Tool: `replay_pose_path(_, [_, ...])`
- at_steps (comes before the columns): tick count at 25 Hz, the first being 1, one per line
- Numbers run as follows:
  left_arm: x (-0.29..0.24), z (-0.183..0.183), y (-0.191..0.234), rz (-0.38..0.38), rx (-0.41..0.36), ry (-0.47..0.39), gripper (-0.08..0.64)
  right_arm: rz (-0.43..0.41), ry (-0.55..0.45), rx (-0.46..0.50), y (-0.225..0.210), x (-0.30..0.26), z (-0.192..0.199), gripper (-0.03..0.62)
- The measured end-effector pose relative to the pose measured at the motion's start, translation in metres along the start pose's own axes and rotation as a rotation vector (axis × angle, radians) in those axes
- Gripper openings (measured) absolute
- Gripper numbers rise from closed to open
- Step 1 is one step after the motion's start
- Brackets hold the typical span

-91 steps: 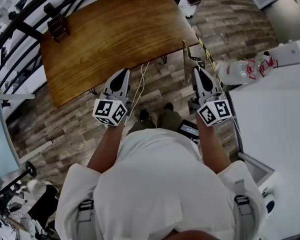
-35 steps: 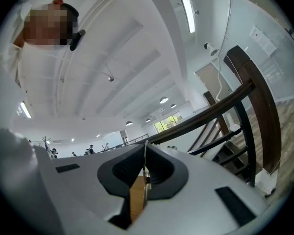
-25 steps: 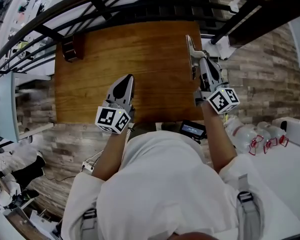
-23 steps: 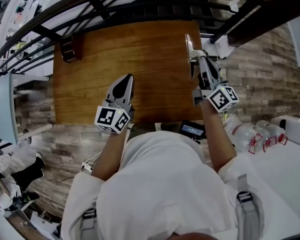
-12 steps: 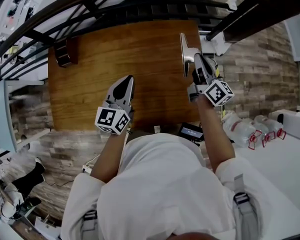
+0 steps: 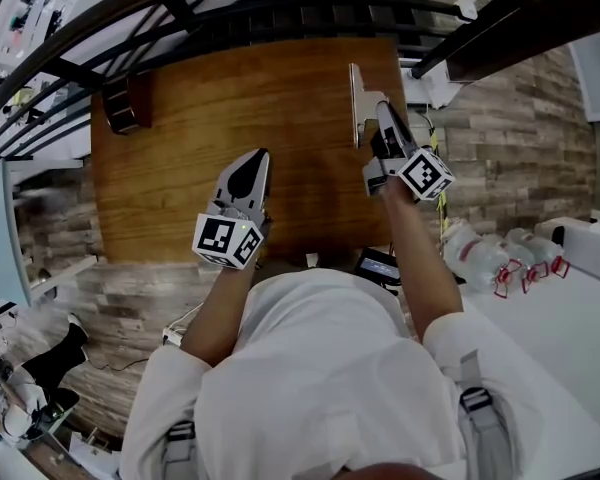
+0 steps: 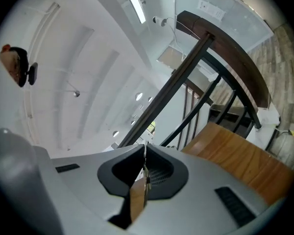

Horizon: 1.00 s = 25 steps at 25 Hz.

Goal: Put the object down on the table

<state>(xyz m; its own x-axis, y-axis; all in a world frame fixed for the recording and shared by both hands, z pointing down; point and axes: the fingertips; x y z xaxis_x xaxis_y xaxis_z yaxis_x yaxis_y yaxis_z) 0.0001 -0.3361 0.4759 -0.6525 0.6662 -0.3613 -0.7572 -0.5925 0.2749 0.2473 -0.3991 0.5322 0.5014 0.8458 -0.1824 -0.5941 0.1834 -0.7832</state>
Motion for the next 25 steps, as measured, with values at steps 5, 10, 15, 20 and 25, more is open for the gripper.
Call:
replay_pose_path(5, [0.003, -0.006, 0.009, -0.037, -0.012, -0.024, 0.015, -0.027, -0.006, -0.044, -0.015, -0.011, 0.009, 0.029])
replay_pose_path(10, [0.003, -0.004, 0.016, -0.081, -0.011, -0.021, 0.015, -0.018, 0.005, -0.139, -0.042, -0.016, 0.023, 0.029])
replay_pose_path(15, [0.003, -0.001, 0.022, -0.12, -0.003, -0.016, 0.015, 0.036, 0.01, -0.186, -0.067, -0.016, 0.036, 0.029])
replay_pose_path(20, [0.004, 0.001, 0.024, -0.119, 0.006, -0.014, 0.015, 0.062, 0.027, -0.205, -0.079, -0.018, 0.05, 0.029])
replay_pose_path(25, [0.005, 0.011, 0.023, -0.102, 0.014, 0.003, 0.015, 0.092, 0.028, -0.227, -0.093, -0.02, 0.059, 0.029])
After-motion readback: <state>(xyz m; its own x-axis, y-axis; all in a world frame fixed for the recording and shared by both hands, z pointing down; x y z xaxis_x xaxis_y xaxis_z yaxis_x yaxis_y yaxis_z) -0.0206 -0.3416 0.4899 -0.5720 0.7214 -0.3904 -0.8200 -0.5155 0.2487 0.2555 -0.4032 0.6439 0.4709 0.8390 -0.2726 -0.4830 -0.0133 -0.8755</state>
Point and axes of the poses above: the fingertips, and each gripper's own axes: x backward along the fingers, y to its left, z out of its underside, and after that the axes turned 14 degrees about y, right-handed
